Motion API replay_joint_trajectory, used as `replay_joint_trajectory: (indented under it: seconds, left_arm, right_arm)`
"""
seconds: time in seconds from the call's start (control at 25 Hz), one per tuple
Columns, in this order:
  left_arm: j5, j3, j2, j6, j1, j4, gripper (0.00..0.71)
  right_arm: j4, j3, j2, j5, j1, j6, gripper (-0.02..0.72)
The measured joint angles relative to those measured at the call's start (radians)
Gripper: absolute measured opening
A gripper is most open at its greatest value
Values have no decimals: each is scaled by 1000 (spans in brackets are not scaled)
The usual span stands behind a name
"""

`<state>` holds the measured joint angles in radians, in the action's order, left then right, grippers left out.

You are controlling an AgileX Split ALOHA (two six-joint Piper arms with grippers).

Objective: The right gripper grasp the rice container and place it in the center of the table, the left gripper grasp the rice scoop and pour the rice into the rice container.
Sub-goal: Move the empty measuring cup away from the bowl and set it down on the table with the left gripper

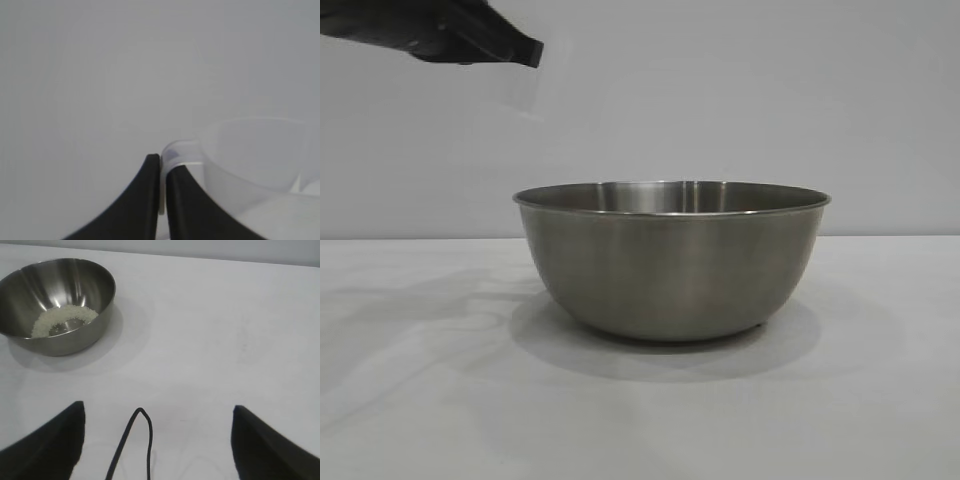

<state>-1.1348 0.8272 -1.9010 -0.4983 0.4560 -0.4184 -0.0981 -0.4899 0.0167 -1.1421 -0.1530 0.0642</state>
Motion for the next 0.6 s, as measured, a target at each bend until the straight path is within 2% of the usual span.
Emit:
replay_joint_trajectory:
  seconds: [0.16,0.28,0.48,0.6]
  left_arm:
    - [0,-51,0,57,-7,-45,0]
    - [0,-111,0,191,-46,-41,0]
    - [-2,-176,-25,368,-122,60,0]
    - [-2,-176,-95,409,-143,146,0]
  right_arm:
    - [0,0,0,0,0,0,515]
    - [0,0,0,0,0,0,515]
    - [0,0,0,0,0,0,515]
    - [0,0,0,0,0,0,515]
